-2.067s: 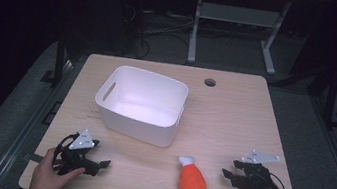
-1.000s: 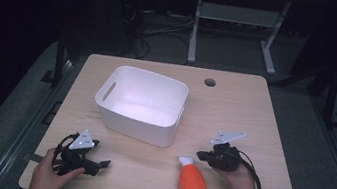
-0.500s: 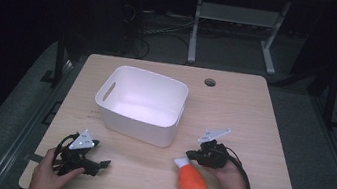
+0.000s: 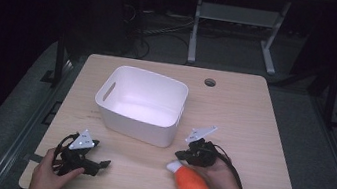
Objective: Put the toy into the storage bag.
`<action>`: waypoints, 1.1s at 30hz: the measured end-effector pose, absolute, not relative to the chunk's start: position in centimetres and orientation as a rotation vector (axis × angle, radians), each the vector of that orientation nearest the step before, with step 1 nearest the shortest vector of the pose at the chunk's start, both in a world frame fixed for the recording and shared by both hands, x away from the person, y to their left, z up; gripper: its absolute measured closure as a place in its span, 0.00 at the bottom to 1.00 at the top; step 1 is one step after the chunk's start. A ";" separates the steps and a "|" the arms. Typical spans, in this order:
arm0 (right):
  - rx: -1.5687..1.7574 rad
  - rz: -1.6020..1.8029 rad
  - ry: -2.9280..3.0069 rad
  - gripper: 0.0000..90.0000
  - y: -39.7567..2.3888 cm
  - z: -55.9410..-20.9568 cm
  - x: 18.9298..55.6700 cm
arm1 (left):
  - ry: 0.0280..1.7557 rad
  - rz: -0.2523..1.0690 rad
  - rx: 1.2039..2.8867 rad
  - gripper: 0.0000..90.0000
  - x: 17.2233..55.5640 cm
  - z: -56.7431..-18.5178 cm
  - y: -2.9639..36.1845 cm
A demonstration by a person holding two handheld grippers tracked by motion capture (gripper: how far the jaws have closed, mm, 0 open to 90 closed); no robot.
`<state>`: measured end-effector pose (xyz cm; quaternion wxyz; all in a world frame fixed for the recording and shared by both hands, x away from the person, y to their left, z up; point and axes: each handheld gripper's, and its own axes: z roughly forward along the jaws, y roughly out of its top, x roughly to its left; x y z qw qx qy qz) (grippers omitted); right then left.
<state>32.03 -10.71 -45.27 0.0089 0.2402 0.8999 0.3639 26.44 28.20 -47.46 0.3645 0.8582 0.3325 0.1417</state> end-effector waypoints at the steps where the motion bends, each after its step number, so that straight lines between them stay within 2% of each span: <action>1: 0.736 1.140 2.811 0.99 -10.6 -45.3 32.0 | 0.856 0.364 2.207 0.14 26.4 -47.5 28.2; 18: 0.688 1.140 2.839 0.99 -9.5 -45.3 31.5 | 0.855 0.365 2.207 0.14 26.4 -47.5 28.2; 26: 0.761 1.166 2.777 0.86 -11.4 -44.8 31.8 | 0.855 0.365 2.208 0.14 26.4 -47.5 28.2; 33: 0.848 1.188 2.717 0.70 -13.8 -44.4 32.0 | 0.856 0.365 2.207 0.14 26.4 -47.5 28.2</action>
